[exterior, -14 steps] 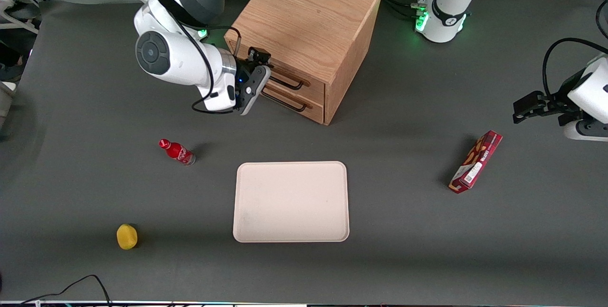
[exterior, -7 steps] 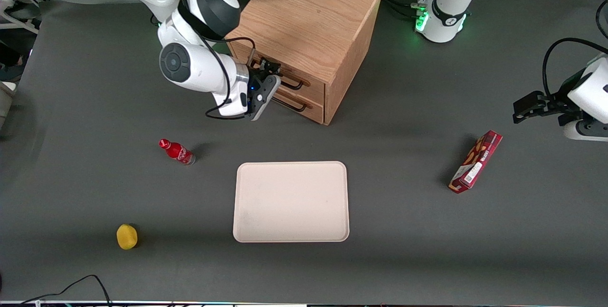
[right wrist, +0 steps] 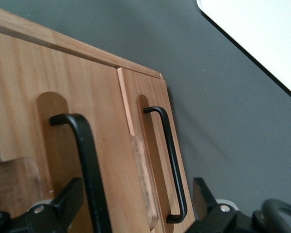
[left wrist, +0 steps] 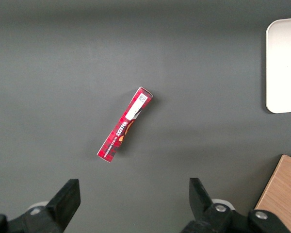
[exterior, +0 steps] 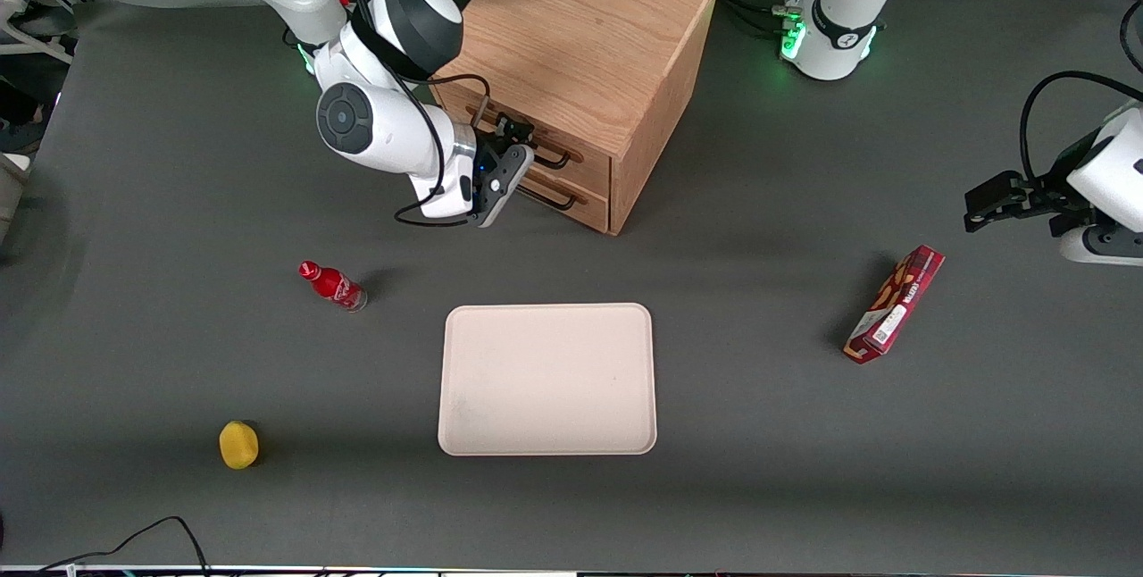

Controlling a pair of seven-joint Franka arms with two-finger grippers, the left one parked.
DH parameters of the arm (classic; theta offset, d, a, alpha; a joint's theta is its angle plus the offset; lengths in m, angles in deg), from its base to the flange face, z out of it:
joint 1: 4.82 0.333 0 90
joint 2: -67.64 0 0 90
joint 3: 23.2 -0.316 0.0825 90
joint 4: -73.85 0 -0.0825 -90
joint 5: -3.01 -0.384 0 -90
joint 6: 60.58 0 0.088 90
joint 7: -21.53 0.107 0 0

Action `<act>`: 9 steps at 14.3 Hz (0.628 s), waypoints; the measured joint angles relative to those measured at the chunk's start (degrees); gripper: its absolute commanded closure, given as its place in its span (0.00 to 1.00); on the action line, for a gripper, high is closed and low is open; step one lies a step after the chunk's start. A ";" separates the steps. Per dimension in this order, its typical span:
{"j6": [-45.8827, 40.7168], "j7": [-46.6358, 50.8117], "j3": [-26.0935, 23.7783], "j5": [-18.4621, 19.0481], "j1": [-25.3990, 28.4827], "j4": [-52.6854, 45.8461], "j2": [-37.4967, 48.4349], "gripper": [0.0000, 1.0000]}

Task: Open upper drawer
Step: 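Pull the handle with the right gripper, sliding the upper drawer out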

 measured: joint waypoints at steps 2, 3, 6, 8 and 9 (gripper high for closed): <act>0.56 -0.29 -0.04 0.28 0.00 -0.12 -1.07 0.00; 0.55 -0.43 -0.06 0.64 0.00 -0.47 -1.43 0.00; 0.94 -0.46 0.88 3.09 -0.17 -2.66 -2.97 0.00; 0.74 -0.46 2.69 5.05 -0.42 -4.99 -4.78 0.00; 0.05 -0.49 3.53 5.55 -0.55 -6.39 -5.80 0.00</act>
